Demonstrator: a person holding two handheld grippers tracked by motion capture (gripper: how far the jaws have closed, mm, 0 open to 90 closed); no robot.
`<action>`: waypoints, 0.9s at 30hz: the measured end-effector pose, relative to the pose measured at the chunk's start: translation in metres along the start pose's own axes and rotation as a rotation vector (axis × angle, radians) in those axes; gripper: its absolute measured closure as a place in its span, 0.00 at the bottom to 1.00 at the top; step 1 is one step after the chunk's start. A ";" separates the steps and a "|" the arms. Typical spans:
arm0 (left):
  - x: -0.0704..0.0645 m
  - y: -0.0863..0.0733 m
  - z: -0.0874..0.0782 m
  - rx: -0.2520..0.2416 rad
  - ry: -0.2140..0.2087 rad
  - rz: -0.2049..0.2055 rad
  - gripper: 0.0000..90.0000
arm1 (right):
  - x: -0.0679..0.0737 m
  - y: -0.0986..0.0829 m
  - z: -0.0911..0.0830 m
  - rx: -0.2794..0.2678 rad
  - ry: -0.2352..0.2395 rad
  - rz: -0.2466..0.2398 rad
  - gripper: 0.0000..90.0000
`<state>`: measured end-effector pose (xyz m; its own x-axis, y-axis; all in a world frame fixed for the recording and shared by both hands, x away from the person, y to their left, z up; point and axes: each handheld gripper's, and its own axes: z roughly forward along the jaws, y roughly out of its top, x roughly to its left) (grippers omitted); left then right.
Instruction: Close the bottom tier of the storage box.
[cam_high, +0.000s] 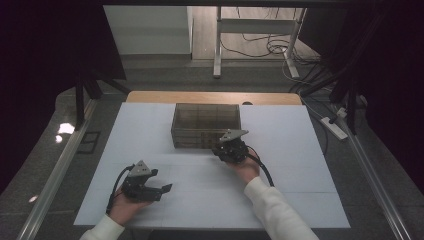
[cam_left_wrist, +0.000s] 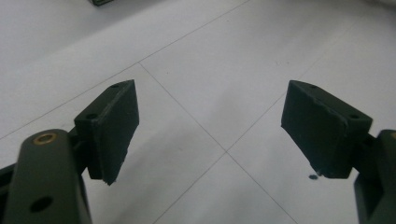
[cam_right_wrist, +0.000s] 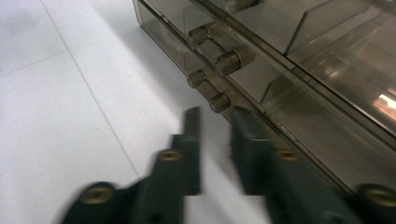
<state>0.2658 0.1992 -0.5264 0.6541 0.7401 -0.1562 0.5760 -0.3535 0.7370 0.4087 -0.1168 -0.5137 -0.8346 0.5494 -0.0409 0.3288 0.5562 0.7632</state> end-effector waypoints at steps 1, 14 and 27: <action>0.000 0.000 0.000 0.000 0.000 0.001 0.22 | 0.000 -0.001 -0.003 -0.007 0.004 0.010 0.68; 0.000 0.001 0.001 -0.001 -0.003 -0.001 0.22 | 0.001 -0.014 -0.044 -0.077 0.048 0.020 0.34; 0.000 0.002 0.001 -0.004 -0.007 -0.001 0.22 | 0.001 -0.053 -0.095 -0.117 0.000 0.045 0.30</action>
<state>0.2673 0.1981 -0.5256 0.6571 0.7363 -0.1617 0.5747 -0.3504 0.7395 0.3481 -0.2049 -0.4930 -0.8201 0.5721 -0.0052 0.3119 0.4547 0.8342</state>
